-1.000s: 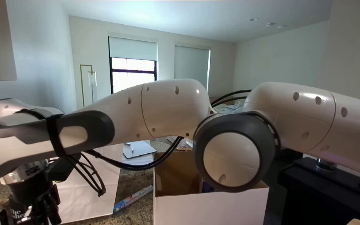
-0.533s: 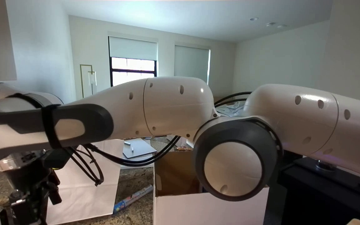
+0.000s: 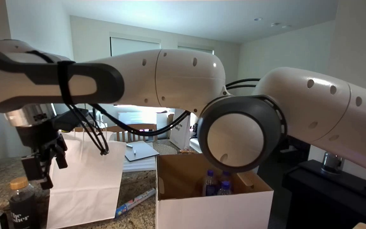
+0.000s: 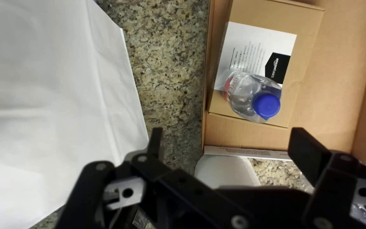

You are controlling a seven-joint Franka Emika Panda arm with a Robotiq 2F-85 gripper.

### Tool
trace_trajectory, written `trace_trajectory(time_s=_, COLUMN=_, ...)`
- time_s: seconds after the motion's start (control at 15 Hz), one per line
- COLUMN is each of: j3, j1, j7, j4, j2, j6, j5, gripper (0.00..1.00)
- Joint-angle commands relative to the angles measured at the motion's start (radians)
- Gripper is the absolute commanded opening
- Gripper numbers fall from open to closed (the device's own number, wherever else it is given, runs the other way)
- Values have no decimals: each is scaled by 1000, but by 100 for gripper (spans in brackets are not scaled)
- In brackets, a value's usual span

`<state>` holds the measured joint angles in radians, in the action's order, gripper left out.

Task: Move one bottle from the big box to the counter

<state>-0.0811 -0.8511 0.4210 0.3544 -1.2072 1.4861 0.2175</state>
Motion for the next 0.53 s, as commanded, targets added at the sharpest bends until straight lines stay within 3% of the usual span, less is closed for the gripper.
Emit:
trace_trajectory(time_s=0.0, j3=5, j1=49, j7=-59, j4=10, j2=71, j6=-3, j5=-60, gripper=100)
trace_trajectory(time_s=0.47, j3=40, j1=93, j7=-151, j4=18, j2=201, j6=-95, j5=-43, gripper=100)
